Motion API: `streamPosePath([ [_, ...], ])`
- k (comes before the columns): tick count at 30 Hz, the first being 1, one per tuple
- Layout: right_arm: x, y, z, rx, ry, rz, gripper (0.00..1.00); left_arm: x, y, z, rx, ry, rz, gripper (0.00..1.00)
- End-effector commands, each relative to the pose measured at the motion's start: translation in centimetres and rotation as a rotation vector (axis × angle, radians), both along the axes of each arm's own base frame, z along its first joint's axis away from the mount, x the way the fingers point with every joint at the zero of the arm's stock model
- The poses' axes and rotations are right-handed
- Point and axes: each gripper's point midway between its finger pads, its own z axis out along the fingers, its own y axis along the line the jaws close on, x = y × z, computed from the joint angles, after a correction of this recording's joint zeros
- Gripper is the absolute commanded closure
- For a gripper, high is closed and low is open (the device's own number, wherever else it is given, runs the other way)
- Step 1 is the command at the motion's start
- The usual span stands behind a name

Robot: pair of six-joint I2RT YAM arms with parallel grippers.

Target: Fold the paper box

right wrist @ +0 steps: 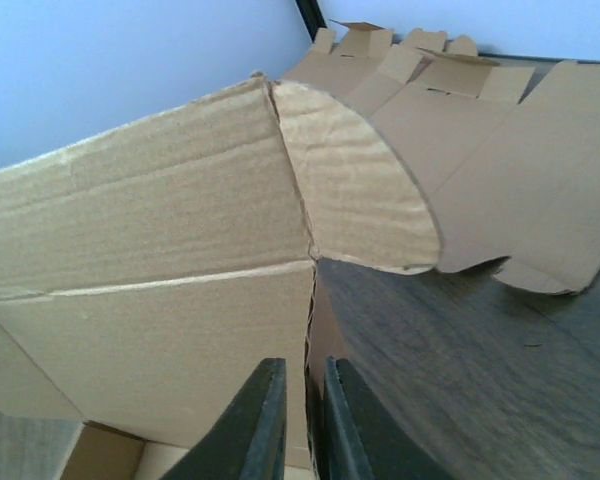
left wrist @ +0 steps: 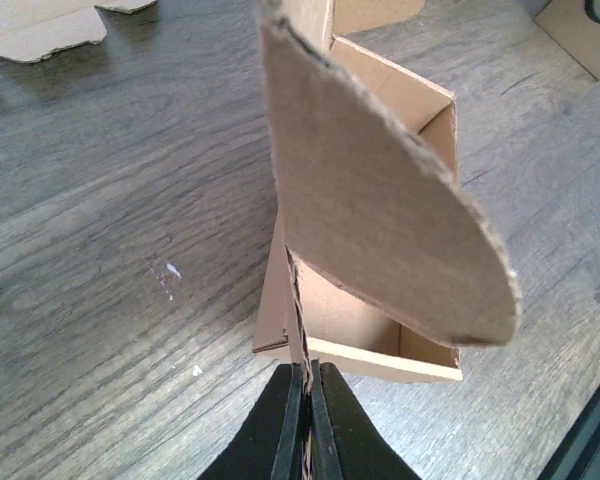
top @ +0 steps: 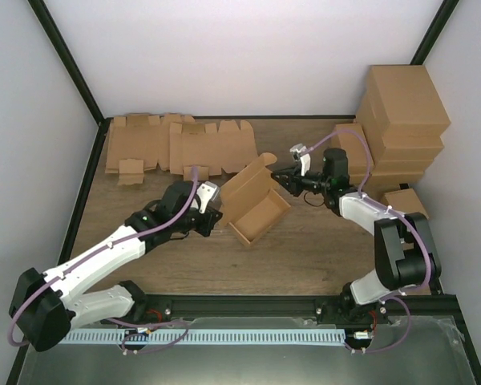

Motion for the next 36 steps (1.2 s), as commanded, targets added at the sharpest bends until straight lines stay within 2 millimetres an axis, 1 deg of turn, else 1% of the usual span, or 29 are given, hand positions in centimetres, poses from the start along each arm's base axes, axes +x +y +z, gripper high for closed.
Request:
streamPosePath([
  [1,0.6,-0.1,0.2,-0.062,-0.019,-0.105,0.93,1.0,0.0,0.7,0.009,-0.031,0.026,0.96],
  [2,0.7,-0.2,0.2,-0.074,-0.019,-0.141,0.98,1.3,0.1,0.6,0.015,-0.032,0.048,0.96],
  [3,0.7,-0.4,0.2,-0.085,-0.021,-0.183,0.99,1.7,0.4,0.5,0.023,-0.032,0.074,0.96],
  [5,0.7,-0.9,0.2,-0.104,-0.028,-0.281,0.99,2.7,0.5,0.4,0.027,-0.031,0.128,0.96],
  [7,0.0,-0.7,0.6,-0.093,-0.046,-0.327,0.99,3.8,0.8,0.2,0.021,-0.022,0.206,0.96],
  [9,-0.4,-1.0,0.6,-0.082,-0.036,-0.392,0.99,5.1,1.1,0.2,0.014,-0.017,0.298,0.96],
  [13,-1.6,-0.6,0.3,-0.06,-0.025,-0.437,0.99,6.9,0.5,0.1,-0.033,0.001,0.395,0.96],
  [17,-1.9,-0.6,-0.5,-0.071,-0.001,-0.515,0.99,8.3,-0.6,0.5,-0.118,0.015,0.444,0.96],
  [21,-2.3,-0.8,-1.1,-0.059,0.02,-0.594,0.99,9.4,-1.3,-0.1,-0.147,0.025,0.494,0.96],
  [27,-3.2,-0.5,-1.5,-0.052,0.015,-0.673,0.99,9.5,-1.9,-2.4,-0.104,0.028,0.512,0.96],
  [30,-3.1,-0.5,-2.1,-0.065,0.027,-0.68,0.99,9.3,-2.0,-3.5,-0.079,0.032,0.503,0.96],
  [36,-3.3,-1.0,-3.5,-0.103,0.05,-0.7,0.99,8.6,-2.1,-4.4,-0.005,0.032,0.44,0.96],
])
